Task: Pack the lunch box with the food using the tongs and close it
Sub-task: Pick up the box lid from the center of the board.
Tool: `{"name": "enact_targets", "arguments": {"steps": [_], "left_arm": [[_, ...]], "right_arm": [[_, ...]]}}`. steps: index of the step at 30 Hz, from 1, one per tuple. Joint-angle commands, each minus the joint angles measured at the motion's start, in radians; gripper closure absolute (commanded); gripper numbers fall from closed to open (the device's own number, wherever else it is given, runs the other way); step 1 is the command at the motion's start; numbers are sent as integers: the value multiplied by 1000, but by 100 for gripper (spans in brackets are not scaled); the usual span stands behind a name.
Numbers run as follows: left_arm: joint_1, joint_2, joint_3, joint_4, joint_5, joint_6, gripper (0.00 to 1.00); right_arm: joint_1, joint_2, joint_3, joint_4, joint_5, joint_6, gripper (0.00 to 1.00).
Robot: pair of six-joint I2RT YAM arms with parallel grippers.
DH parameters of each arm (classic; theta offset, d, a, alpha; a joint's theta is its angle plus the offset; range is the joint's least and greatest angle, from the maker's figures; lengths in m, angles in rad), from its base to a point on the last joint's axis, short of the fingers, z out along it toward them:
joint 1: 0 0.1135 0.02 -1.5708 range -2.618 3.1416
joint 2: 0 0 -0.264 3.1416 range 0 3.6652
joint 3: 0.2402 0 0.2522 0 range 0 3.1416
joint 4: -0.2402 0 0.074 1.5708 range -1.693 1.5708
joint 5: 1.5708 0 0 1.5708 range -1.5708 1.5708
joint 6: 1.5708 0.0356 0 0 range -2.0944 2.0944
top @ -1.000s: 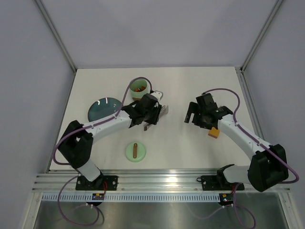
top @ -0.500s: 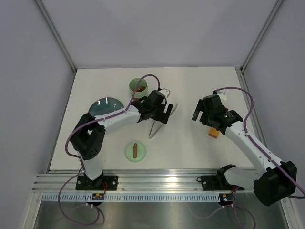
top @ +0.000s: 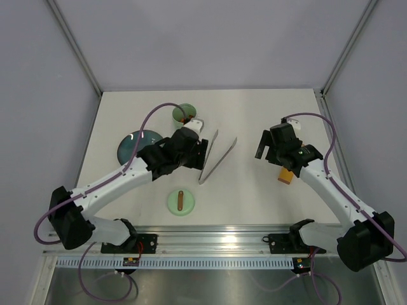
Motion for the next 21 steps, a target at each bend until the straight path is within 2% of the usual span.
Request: {"name": "enact_targets", "arguments": {"steps": [1, 2, 6, 16, 21], "left_arm": [[-43, -52, -126, -110, -140, -189, 35], [-48, -84, -145, -136, -145, -226, 39], [-51, -124, -235, -172, -118, -346, 44], [-55, -81, -320, -156, 5, -386, 48], [-60, -43, -328, -152, 7, -406, 52]], "right_arm": [[-5, -3, 40, 36, -13, -18, 2], [-5, -6, 33, 39, -13, -17, 2], [-7, -11, 23, 55, -22, -10, 2], [-5, -14, 22, 42, -24, -14, 2], [-7, -7, 19, 42, -28, -7, 2]]}}
